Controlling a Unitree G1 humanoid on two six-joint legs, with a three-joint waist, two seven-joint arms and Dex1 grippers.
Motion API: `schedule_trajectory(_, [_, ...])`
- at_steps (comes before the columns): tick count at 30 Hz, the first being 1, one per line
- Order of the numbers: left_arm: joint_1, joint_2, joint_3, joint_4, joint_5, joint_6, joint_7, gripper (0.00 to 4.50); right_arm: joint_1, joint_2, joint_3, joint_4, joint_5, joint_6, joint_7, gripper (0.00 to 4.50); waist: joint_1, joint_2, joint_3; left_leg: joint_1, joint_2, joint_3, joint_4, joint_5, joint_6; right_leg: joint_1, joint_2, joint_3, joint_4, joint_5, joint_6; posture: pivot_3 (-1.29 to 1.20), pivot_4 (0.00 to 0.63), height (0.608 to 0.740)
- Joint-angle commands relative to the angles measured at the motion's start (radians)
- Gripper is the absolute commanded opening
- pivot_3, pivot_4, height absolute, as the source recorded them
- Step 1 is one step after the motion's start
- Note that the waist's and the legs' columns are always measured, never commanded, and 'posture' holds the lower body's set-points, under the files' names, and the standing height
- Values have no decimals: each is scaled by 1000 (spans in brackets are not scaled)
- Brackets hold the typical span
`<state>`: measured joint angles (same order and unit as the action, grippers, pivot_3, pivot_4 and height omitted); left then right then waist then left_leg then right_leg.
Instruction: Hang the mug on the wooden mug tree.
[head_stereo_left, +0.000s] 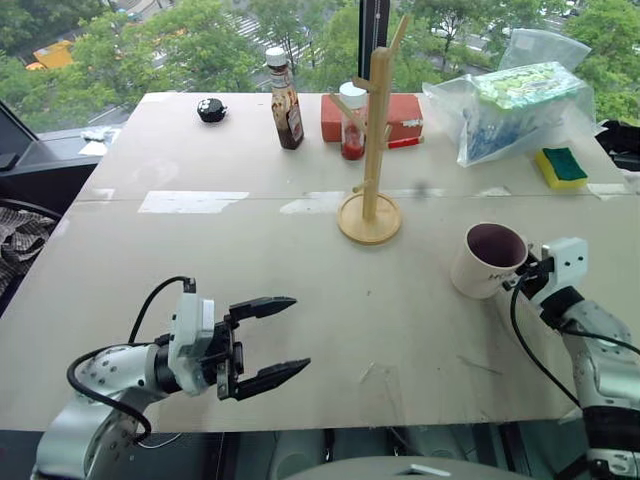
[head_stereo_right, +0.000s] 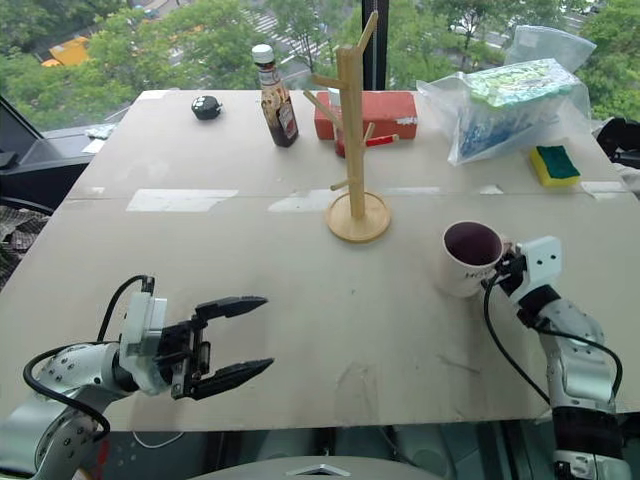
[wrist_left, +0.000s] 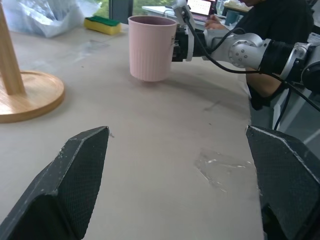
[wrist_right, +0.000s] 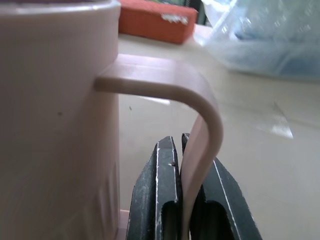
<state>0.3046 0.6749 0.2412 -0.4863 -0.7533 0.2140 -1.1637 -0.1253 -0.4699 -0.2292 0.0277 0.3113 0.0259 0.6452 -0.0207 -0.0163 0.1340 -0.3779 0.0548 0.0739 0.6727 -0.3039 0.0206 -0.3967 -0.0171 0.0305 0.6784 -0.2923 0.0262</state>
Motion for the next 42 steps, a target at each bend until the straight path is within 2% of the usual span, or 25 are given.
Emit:
schedule_trajectory(1, [-17,-8,44,13,-47,4,5,4500,-100,-73,32,-69,33,15,100,59,1,0,0,0,0,0,0,0,0,0,0,0,0,0,0,0,150,740])
schedule_trajectory(8, [-27,-50,98,-11,-88,-11,44,4500,-450,-189,139,31,46,166,268,59,1,3,3,-1,0,1,1,0,0,-1,-1,0,0,0,0,0,150,740])
schedule_trajectory(17, [-25,-105,135,-94,-105,-26,153,4500,-773,-179,219,258,38,224,412,59,5,2,3,-3,0,0,0,1,-2,-2,-7,-3,-2,0,0,0,150,740])
schedule_trajectory(28, [37,-200,158,-125,-77,-135,197,4500,-976,-103,302,563,-56,135,551,59,3,3,3,-3,0,1,0,1,-2,-2,-7,-3,-2,0,0,0,150,740])
schedule_trajectory(39, [97,-245,129,-109,-31,-199,184,4500,-1107,28,380,861,-195,26,579,59,-8,3,3,-3,0,1,0,1,-2,-3,-8,-3,-2,0,0,0,150,740])
schedule_trajectory(40, [106,-248,126,-110,-29,-203,182,4500,-1108,31,381,869,-196,24,604,621,-9,3,3,-3,0,1,0,1,-2,-3,-8,-3,-2,0,0,0,150,740])
schedule_trajectory(42, [120,-250,123,-113,-29,-206,179,4500,-1110,32,374,877,-199,12,619,1432,-10,3,3,-4,0,1,0,1,-2,-3,-8,-4,-2,0,0,0,150,740])
